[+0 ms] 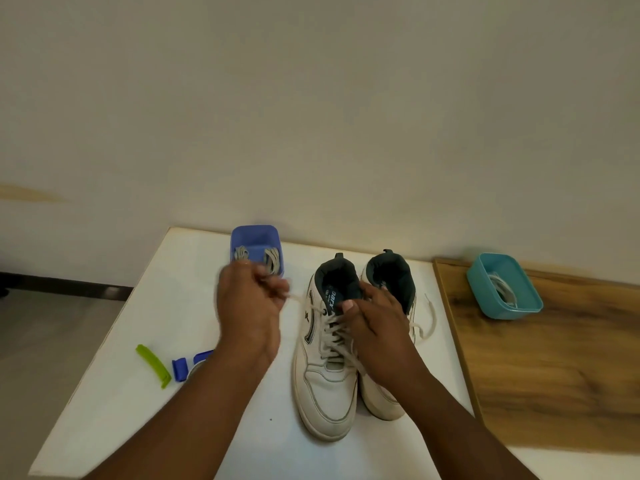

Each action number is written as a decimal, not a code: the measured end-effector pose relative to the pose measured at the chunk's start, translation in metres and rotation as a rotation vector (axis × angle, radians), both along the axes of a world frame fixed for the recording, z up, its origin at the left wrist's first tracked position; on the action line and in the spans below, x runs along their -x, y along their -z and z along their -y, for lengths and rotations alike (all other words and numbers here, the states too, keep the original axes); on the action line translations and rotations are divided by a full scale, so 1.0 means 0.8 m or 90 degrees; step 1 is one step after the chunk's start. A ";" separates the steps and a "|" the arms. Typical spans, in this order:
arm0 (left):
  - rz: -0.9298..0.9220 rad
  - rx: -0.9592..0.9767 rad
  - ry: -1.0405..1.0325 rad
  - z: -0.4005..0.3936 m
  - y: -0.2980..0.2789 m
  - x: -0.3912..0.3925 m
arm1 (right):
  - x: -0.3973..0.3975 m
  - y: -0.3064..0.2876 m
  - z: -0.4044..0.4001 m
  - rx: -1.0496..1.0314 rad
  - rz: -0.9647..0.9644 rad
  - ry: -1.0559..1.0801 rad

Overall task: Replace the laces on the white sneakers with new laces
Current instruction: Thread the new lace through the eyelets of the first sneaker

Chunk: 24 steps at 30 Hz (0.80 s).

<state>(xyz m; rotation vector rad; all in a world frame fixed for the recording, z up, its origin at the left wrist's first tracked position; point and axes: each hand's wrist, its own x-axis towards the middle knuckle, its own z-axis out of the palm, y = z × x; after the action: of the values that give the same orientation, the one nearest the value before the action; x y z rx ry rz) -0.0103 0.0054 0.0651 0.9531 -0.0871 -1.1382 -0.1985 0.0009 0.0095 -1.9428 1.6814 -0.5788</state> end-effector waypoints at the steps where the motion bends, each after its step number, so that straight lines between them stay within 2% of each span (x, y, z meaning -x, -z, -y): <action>1: 0.045 0.003 -0.055 0.000 -0.004 -0.011 | 0.001 0.000 -0.001 -0.006 -0.004 -0.005; 2: 0.148 -0.005 -0.098 0.000 -0.007 -0.021 | 0.001 -0.002 -0.001 -0.009 -0.009 -0.011; 4: 0.476 -0.034 -0.098 -0.001 -0.002 -0.034 | 0.002 -0.005 -0.003 -0.008 -0.009 -0.019; 5: 0.653 -0.034 -0.026 -0.004 0.005 -0.034 | 0.003 -0.006 -0.004 -0.006 -0.005 -0.021; 7: 0.918 -0.046 0.229 -0.011 0.028 -0.023 | 0.004 -0.007 -0.003 -0.006 -0.002 -0.021; 8: 0.997 -0.065 0.350 -0.015 0.043 -0.014 | 0.004 -0.008 -0.003 -0.006 0.010 -0.020; 9: 1.026 -0.085 0.442 -0.019 0.053 -0.006 | 0.005 -0.011 -0.002 -0.004 0.026 -0.020; 11: 1.040 -0.115 0.508 -0.021 0.065 0.002 | 0.007 -0.018 -0.002 -0.001 0.047 -0.016; 13: 1.085 -0.097 0.487 -0.014 0.065 0.005 | 0.012 -0.025 -0.003 0.004 0.033 -0.015; 14: 1.052 -0.086 0.449 -0.010 0.061 0.004 | 0.014 -0.026 -0.003 0.001 0.025 -0.017; 16: 0.855 -0.083 0.287 -0.005 0.043 0.005 | 0.018 -0.024 -0.003 -0.004 0.021 -0.026; 18: 0.616 -0.105 0.050 -0.001 0.023 -0.003 | 0.018 -0.023 -0.004 -0.006 0.022 -0.034; 19: 0.537 -0.105 -0.054 0.000 0.014 -0.010 | 0.018 -0.022 -0.004 -0.003 0.018 -0.037; 20: 0.510 -0.112 -0.110 0.000 0.011 -0.014 | 0.019 -0.020 -0.004 0.001 0.012 -0.037; 22: 0.538 -0.141 -0.079 -0.001 0.015 -0.018 | 0.018 -0.018 -0.003 0.004 0.000 -0.037; 24: 0.592 -0.173 0.040 -0.006 0.027 -0.011 | 0.018 -0.016 -0.003 0.003 -0.009 -0.028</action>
<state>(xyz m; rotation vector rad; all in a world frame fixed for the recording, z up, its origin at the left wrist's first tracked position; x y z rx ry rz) -0.0012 0.0099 0.0434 1.6739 -0.7292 -0.6865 -0.2125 0.0035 0.0220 -1.9856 1.6435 -0.5546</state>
